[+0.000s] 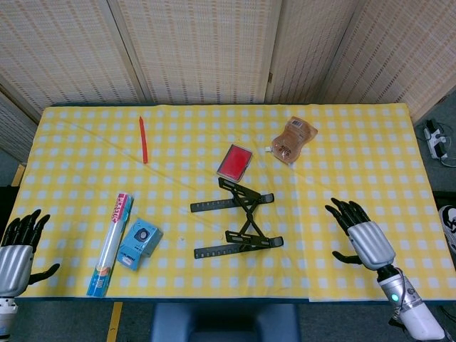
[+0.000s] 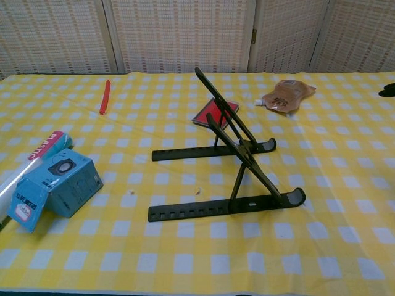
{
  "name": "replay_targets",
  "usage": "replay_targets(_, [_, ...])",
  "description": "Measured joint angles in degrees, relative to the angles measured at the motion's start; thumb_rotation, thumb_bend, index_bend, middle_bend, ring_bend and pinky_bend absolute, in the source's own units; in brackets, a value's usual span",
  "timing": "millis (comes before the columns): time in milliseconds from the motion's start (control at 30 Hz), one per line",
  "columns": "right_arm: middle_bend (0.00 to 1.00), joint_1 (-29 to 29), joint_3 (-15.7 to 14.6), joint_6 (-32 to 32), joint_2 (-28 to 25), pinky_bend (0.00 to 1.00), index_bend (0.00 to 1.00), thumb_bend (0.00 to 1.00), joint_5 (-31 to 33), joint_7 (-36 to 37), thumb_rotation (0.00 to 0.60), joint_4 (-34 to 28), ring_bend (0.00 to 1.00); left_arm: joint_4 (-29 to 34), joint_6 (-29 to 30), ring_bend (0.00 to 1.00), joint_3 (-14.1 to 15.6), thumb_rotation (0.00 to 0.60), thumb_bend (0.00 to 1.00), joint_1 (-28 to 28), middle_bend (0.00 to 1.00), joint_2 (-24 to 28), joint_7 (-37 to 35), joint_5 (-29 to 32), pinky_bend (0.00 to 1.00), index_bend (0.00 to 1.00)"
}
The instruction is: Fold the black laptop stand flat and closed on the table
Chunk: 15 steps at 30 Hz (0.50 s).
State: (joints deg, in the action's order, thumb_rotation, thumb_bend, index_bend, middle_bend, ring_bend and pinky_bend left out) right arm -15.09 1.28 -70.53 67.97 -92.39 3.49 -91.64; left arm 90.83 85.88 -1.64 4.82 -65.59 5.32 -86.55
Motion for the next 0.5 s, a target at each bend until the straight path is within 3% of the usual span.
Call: replay_targets(500, [0.0,-6.5,0.2,7.4,6.8,0.0,0.0,0.21,0.6,2.2,0.6,2.3,0.0,0.2,-0.1,0.0,0.5,0.6,0.09,0.1,0.0,0.1,-0.5,-1.1,0.0,0.0])
